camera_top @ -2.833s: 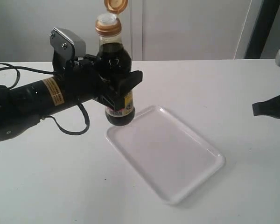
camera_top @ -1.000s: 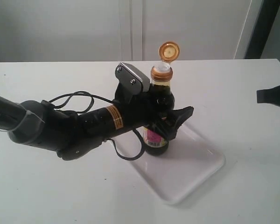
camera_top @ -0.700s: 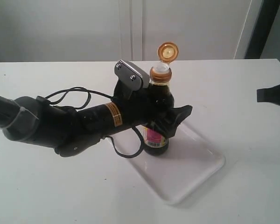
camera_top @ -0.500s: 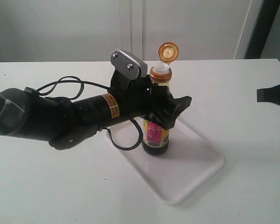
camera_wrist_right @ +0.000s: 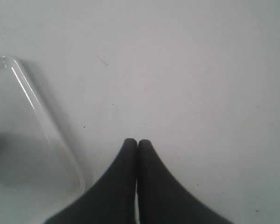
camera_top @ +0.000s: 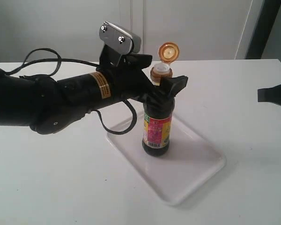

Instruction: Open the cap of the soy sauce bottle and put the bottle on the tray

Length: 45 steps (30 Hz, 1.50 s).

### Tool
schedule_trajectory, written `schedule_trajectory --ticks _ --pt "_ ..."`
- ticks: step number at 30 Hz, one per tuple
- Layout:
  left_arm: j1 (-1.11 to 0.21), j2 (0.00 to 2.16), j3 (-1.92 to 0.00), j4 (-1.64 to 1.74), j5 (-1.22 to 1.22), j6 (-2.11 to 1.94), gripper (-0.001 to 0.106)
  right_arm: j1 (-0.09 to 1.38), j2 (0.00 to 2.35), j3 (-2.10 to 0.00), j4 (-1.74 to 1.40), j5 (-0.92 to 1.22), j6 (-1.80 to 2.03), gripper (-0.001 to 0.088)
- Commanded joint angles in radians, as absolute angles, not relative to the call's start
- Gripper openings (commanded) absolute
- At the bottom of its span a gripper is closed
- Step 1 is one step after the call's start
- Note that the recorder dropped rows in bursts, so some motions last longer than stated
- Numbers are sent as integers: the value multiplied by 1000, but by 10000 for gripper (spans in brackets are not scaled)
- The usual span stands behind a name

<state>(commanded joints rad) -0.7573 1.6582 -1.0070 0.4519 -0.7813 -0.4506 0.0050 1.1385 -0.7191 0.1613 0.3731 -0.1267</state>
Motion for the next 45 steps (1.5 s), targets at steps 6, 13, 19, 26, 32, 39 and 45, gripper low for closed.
schedule_trajectory --ticks 6,13,19,26,32,39,45 --pt "-757 1613 -1007 452 -741 -453 961 5 1139 -719 161 365 -127 0" --pt "-757 1528 -1007 514 -562 -478 843 5 1139 -719 163 318 -127 0" --pt "-757 1426 -1007 518 -357 -479 317 5 1139 -719 164 306 -129 0" --pt "-757 1326 -1007 531 -51 -475 0 5 1139 -734 160 286 -140 0" --pt "-742 1314 -1013 542 369 -467 0 -1 1158 -805 120 418 -187 0" --pt "-625 1314 -1013 411 670 -309 0 -1 1209 -830 45 621 -156 0" --pt "-550 1238 -954 336 644 -253 0 -1 1127 -813 -76 622 -21 0"
